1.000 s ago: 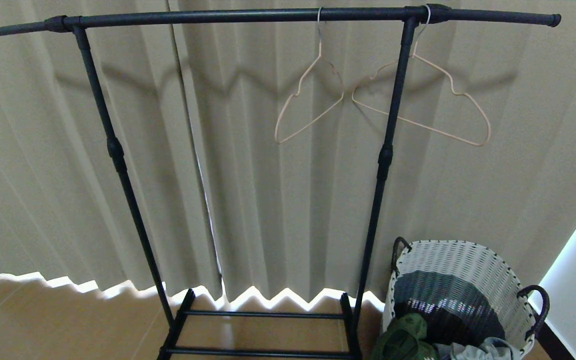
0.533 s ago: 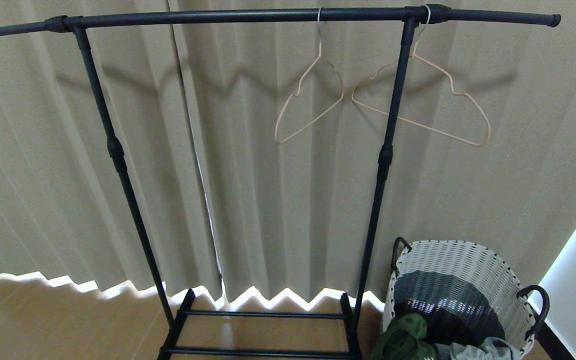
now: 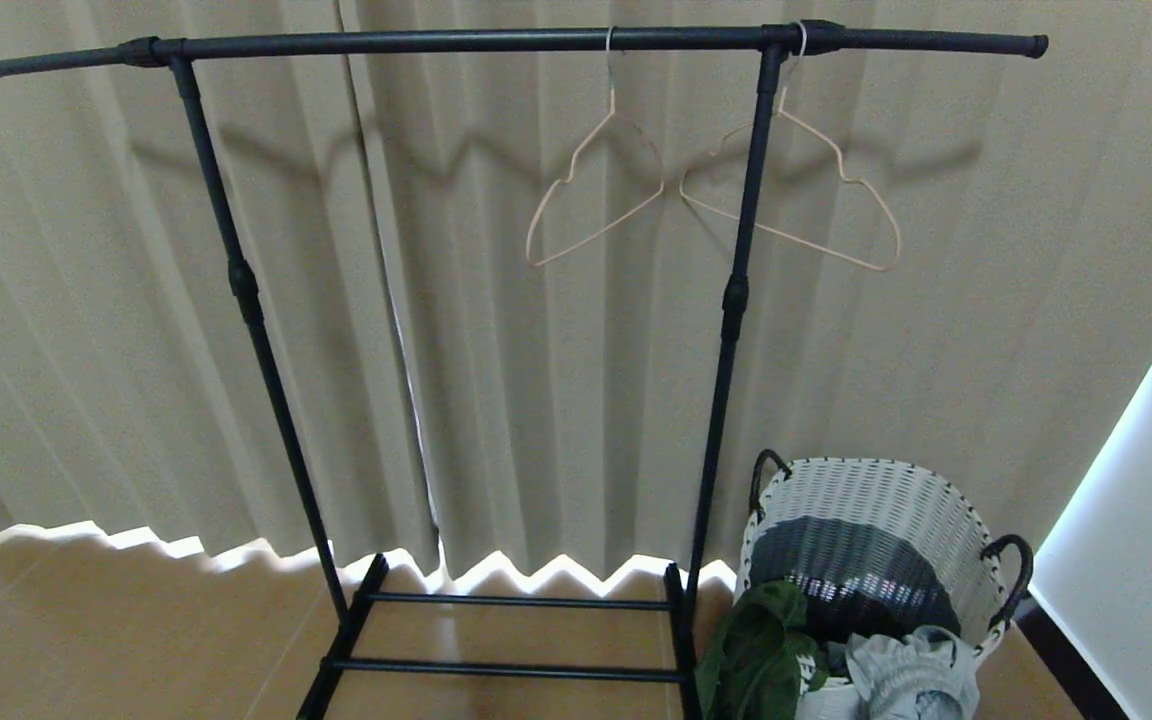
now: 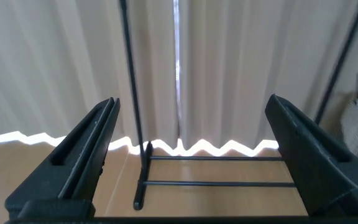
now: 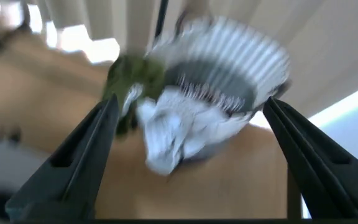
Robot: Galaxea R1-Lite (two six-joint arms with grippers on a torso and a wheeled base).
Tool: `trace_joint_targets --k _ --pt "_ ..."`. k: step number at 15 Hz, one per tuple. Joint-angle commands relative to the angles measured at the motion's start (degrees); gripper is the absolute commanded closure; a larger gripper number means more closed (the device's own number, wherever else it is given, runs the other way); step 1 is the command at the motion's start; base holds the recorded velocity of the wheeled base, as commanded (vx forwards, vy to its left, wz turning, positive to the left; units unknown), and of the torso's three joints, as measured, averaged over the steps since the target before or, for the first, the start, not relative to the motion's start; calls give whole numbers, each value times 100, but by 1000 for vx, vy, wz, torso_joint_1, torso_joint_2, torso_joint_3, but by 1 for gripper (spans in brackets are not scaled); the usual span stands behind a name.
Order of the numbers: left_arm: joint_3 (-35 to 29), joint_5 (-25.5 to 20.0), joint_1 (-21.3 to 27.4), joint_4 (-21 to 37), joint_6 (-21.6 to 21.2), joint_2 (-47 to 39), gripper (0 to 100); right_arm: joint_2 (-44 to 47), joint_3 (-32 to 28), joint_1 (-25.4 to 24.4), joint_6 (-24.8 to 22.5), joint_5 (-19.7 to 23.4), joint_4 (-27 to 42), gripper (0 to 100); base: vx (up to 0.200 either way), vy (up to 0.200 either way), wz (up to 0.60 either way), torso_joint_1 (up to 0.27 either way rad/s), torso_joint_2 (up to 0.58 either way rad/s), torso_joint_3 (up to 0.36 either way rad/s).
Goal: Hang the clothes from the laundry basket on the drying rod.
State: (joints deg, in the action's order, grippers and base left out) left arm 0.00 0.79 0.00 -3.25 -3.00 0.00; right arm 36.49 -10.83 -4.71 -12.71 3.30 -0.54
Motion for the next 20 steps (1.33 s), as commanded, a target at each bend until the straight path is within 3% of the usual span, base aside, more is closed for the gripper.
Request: trace_joint_targets --k 1,3,4,5,7,13,20 --pt "0 0 -9 -8 1 0 0 2020 -122 101 -750 -102 -219 0 0 0 0 0 0 0" --pt "0 0 -9 -8 1 0 0 2943 -95 356 -1699 -111 -896 0 0 0 0 0 0 0" --pt "0 0 -9 -8 1 0 0 3180 -86 427 -1919 -111 -1071 0 0 0 0 0 0 0" --pt "0 0 -9 -17 10 0 0 3813 -78 690 -2552 -111 -1388 0 0 0 0 0 0 0" --pt "0 0 -9 -8 19 0 0 4490 45 892 -3202 -111 -1739 0 0 0 0 0 0 0" --pt "0 9 -9 -8 27 0 0 5940 98 831 -3659 48 -2434 0 0 0 0 0 0 0" --pt "0 9 -9 -8 27 0 0 7742 98 646 -3659 127 -4200 0 0 0 0 0 0 0"
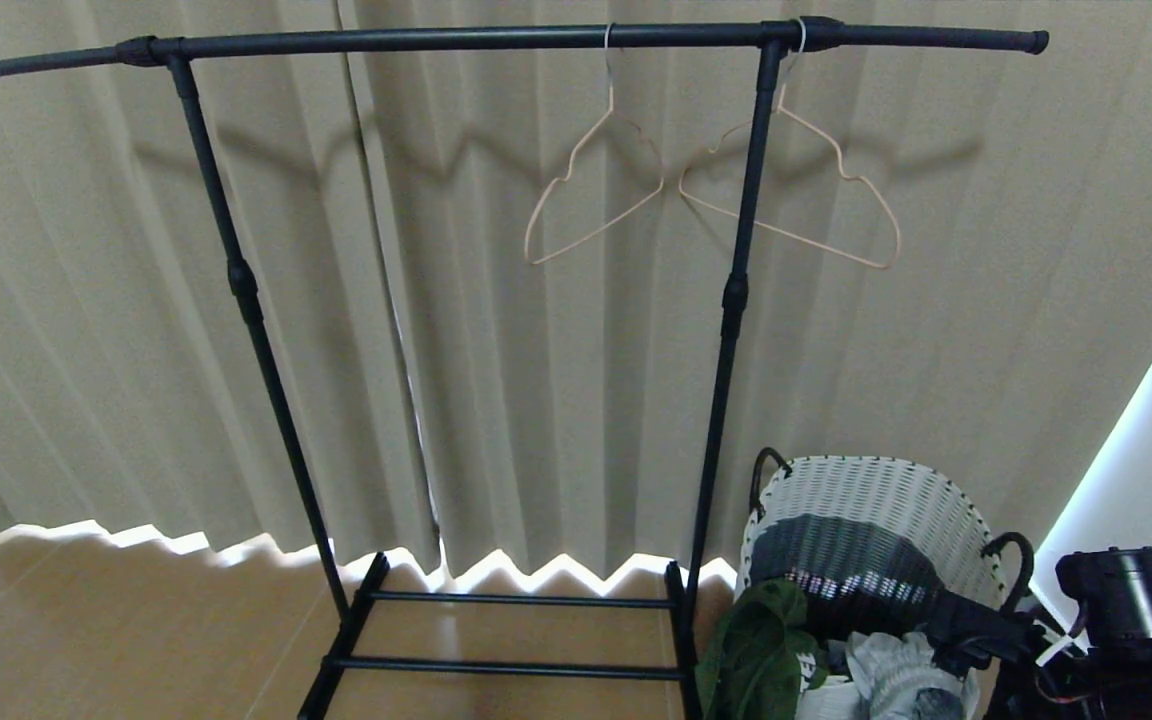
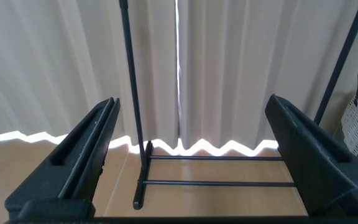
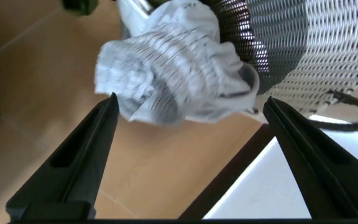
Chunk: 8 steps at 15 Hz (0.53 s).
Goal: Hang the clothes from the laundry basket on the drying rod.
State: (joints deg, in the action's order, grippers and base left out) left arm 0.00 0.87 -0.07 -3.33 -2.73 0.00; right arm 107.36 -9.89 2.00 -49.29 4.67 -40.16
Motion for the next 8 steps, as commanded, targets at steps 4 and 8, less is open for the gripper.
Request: trace_joint_targets --k 4,8 --pt "0 1 -1 -1 1 0 0 1076 -48 125 -2 -124 -898 0 0 0 0 0 0 0" --pt "0 1 -1 -1 1 0 0 1234 -136 240 16 -150 -1513 0 0 0 0 0 0 0"
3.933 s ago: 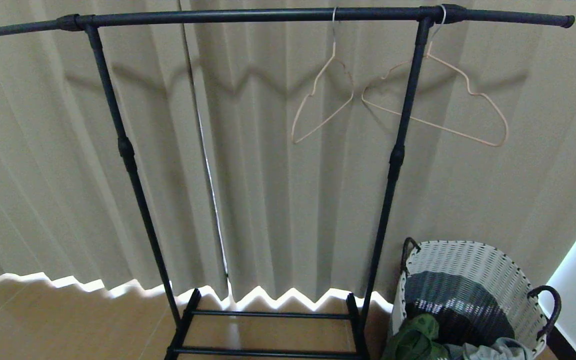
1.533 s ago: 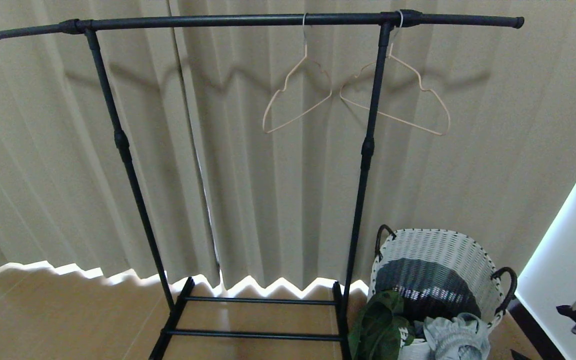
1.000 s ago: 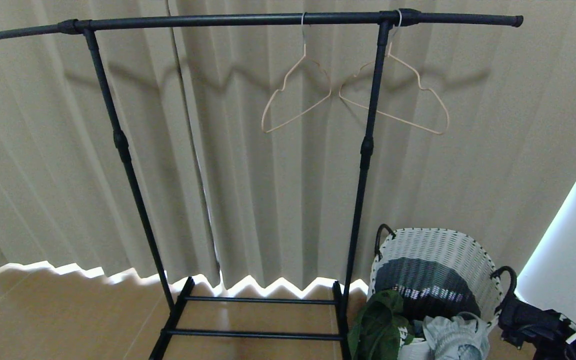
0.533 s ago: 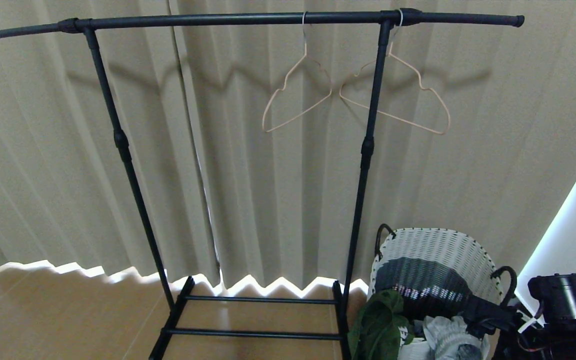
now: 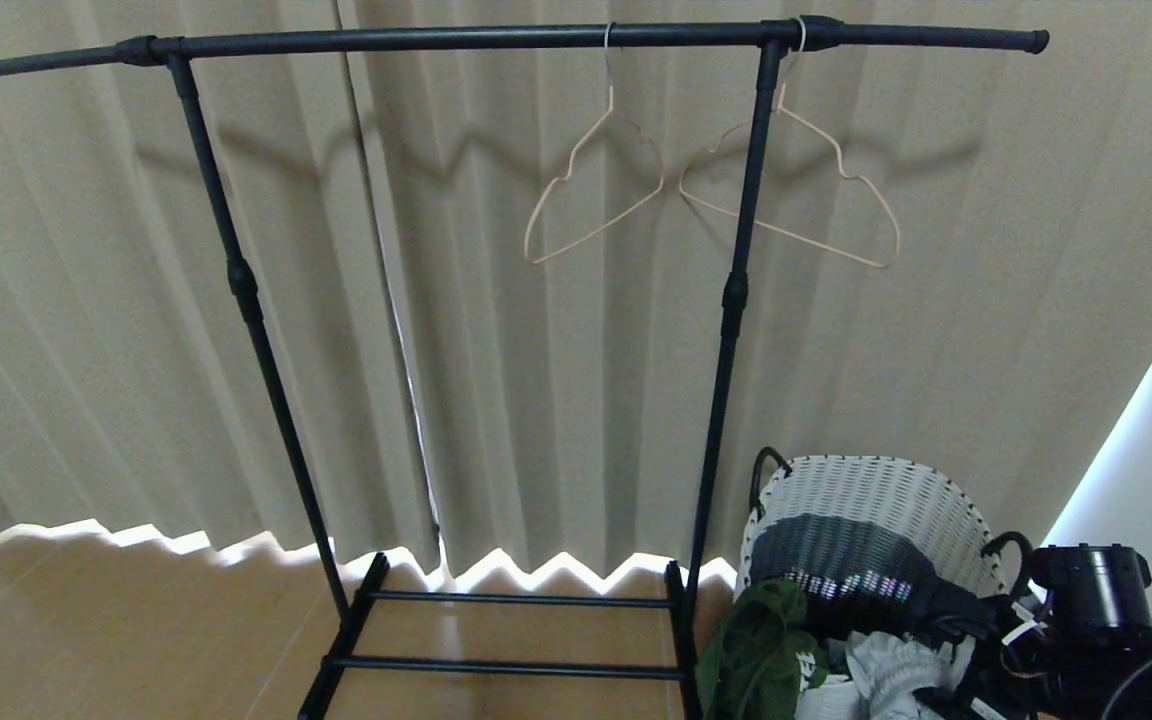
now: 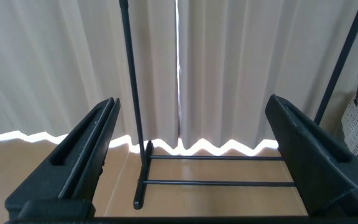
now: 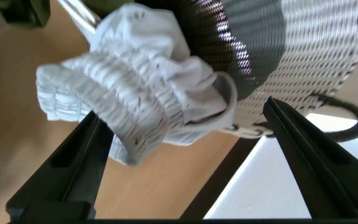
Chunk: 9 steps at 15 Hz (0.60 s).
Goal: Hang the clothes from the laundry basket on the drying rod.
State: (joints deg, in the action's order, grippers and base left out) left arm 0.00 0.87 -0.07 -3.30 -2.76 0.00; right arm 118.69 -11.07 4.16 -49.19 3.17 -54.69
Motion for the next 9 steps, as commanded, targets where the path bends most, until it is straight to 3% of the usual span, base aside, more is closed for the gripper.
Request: trace_joint_targets --k 1,6,7,9 --pt "0 1 -1 -4 3 0 0 128 -27 24 15 8 -156 0 0 0 0 0 0 0" --pt "0 1 -1 -4 3 0 0 603 26 6 15 8 -930 0 0 0 0 0 0 0" --pt "0 1 -1 -12 3 0 0 638 70 -3 15 8 -1035 100 0 0 0 0 0 0" --pt "0 1 -1 -4 3 0 0 541 219 -11 23 35 -1167 100 0 0 0 0 0 0"
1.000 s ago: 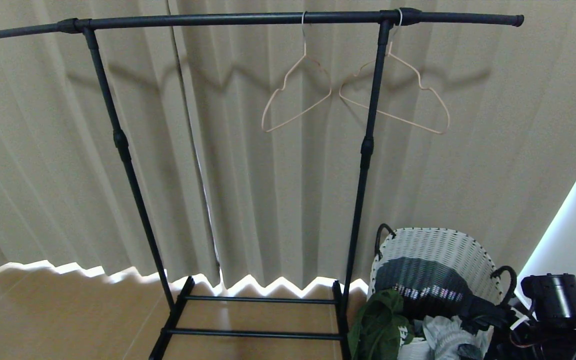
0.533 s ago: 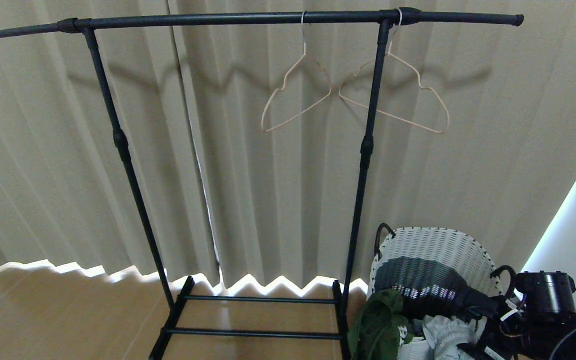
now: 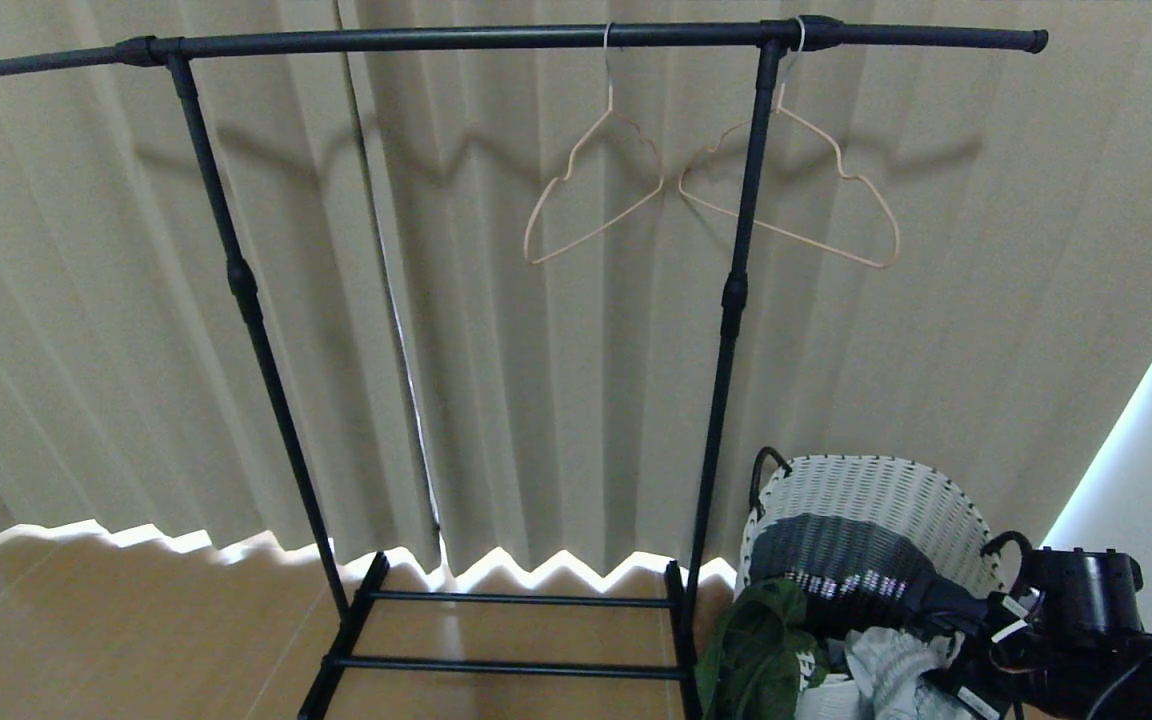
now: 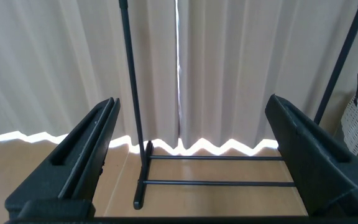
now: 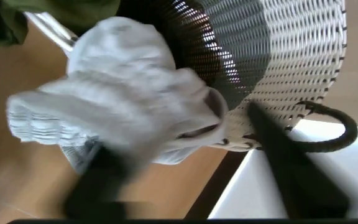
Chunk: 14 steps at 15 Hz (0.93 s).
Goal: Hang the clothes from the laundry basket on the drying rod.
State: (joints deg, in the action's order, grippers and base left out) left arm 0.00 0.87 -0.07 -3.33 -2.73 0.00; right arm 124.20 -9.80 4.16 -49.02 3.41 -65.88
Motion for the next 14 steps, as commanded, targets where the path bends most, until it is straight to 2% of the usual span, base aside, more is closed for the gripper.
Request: trace_joint_targets --k 1,4,6,9,12,13,14 --pt "0 1 -1 -1 1 0 0 -133 215 -29 6 19 -250 100 0 0 0 0 0 0" --pt "0 10 -1 -1 -8 0 0 -765 945 -29 77 37 -1120 100 0 0 0 0 0 0" --pt "0 36 -1 -1 1 0 0 -1460 980 24 384 37 -1437 100 0 0 0 0 0 0" --pt "0 28 -1 -1 97 0 0 -2383 980 24 1061 37 -1428 100 0 0 0 0 0 0" --pt "0 10 -1 -10 88 0 0 -3103 980 314 1193 28 -1384 100 0 0 0 0 0 0" --pt "0 10 -1 -1 88 0 0 -3367 716 419 1219 28 -1155 100 0 0 0 0 0 0" --pt "0 1 -1 -10 88 0 0 -3719 382 516 1281 28 -637 100 0 0 0 0 0 0"
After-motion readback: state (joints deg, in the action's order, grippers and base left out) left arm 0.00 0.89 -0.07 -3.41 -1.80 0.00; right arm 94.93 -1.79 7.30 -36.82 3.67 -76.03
